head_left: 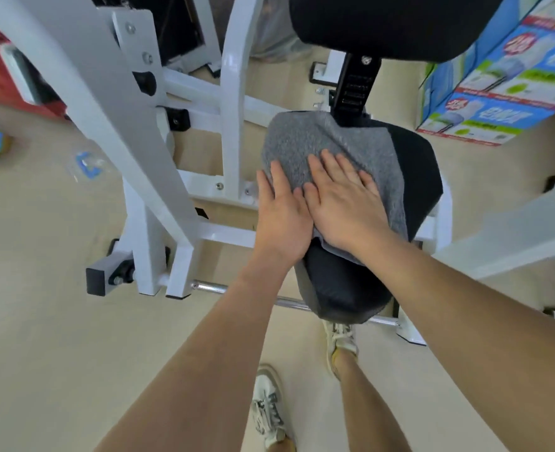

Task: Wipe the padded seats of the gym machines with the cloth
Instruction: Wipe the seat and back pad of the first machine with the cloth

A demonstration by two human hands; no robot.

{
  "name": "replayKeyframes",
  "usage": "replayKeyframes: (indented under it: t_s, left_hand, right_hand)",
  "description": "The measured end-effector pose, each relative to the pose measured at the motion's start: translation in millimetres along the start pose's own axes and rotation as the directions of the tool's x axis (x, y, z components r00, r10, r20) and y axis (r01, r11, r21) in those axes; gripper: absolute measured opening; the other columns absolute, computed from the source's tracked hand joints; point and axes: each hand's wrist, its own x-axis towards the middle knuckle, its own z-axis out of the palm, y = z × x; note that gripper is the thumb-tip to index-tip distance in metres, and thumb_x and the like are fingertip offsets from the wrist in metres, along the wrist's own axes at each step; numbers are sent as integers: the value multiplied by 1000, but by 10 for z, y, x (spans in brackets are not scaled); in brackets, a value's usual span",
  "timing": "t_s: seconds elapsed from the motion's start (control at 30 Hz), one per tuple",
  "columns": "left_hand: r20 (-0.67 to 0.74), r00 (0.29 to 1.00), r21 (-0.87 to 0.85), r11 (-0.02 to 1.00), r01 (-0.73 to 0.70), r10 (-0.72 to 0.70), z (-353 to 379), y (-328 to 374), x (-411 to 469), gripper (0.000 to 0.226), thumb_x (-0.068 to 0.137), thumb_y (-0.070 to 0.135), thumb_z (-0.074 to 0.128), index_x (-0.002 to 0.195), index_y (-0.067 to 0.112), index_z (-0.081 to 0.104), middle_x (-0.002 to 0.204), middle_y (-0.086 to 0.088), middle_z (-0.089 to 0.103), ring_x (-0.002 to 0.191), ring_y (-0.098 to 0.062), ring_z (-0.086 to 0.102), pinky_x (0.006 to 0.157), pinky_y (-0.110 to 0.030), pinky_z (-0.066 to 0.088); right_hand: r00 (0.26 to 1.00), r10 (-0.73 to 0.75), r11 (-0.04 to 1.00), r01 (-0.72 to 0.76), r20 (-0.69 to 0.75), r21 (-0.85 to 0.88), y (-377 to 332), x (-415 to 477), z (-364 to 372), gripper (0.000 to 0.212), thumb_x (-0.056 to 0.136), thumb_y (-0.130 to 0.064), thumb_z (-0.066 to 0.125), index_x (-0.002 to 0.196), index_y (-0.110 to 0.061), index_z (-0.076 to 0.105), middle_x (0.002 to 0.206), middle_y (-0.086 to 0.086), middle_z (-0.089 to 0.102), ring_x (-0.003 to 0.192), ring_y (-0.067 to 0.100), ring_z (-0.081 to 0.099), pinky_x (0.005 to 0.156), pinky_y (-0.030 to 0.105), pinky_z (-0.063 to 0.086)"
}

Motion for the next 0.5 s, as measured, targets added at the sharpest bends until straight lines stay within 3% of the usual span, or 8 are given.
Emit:
replayKeyframes:
  t_s: [0.13,0.27,0.37,0.5]
  left_hand:
    - [70,997,-261,965,4,15,83,-124,-555,60,102,30,29,152,11,1,159,-9,15,146,-20,17,118,-40,20]
    - [71,997,-247,969,30,-13,162,-138,-1086,63,99,43,25,152,17,4,153,-10,32,138,-21,35,112,-40,32]
    - [86,995,-205,976,70,-54,164,-94,-1315,73,90,56,22,152,20,5,150,-15,36,132,-31,43,104,-46,41]
    - [83,995,-170,983,73,-59,125,-51,-1367,60,101,29,35,152,11,9,153,-13,32,138,-25,35,110,-38,33]
  right_hand:
    - [998,23,1000,-23,-59,-10,-78,-592,45,54,100,-40,10,152,-26,8,161,-4,4,147,13,1,119,40,5]
    - [969,120,992,-124,-217,-5,-119,-1161,196,57,98,-39,13,150,-18,20,160,8,15,147,26,11,117,45,13]
    - [933,236,960,-181,-270,214,-143,-1395,314,59,100,-36,27,149,-3,19,159,18,8,146,34,5,118,45,9]
    - [890,383,805,-190,-247,563,-213,-1437,300,70,99,-29,41,150,0,4,159,16,-6,147,26,-6,120,36,2]
